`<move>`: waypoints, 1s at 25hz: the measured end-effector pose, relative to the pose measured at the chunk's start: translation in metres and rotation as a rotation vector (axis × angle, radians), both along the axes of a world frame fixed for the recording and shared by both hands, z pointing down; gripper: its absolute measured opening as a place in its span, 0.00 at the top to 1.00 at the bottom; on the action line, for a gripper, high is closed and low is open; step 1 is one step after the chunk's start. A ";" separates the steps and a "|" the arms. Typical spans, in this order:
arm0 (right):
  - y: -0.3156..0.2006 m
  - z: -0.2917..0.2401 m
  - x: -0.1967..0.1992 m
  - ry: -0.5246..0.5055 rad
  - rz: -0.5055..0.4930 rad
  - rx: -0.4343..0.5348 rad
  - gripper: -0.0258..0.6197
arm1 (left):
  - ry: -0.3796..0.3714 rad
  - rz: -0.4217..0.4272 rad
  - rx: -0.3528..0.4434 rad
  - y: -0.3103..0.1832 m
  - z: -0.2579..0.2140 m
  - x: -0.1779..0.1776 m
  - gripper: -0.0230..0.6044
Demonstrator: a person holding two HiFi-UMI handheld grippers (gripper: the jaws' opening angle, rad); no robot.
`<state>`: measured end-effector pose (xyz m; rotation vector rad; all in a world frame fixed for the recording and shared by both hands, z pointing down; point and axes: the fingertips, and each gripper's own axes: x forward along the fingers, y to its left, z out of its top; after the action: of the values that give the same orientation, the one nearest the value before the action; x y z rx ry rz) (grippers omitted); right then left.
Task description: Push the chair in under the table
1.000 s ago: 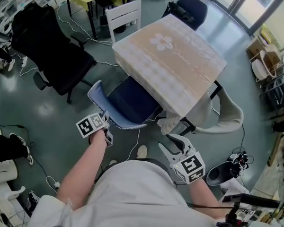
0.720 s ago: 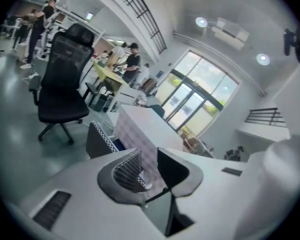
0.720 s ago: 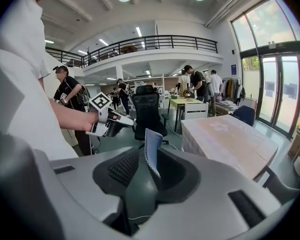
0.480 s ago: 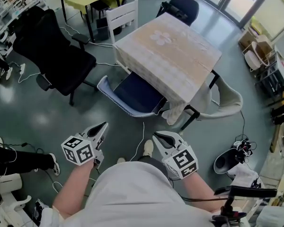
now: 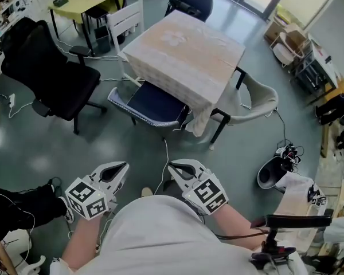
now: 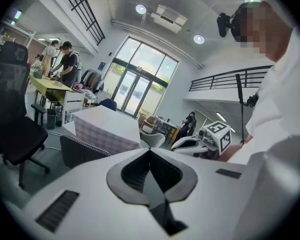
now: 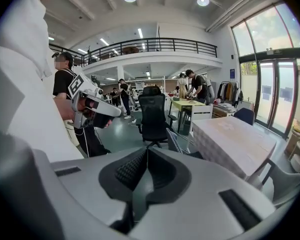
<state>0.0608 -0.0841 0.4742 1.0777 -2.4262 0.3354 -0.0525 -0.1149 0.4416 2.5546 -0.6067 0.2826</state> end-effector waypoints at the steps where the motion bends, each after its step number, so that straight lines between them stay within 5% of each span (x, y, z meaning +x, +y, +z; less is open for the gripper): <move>1: 0.005 -0.001 -0.005 -0.001 -0.004 -0.003 0.93 | 0.001 0.004 0.001 0.004 -0.002 -0.002 0.95; 25: 0.044 -0.013 -0.042 0.067 -0.014 0.021 0.94 | -0.009 0.097 0.025 0.041 -0.001 -0.013 0.95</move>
<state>0.0189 -0.0397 0.4610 1.0629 -2.3816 0.2653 -0.0655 -0.0737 0.4409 2.6122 -0.4931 0.3222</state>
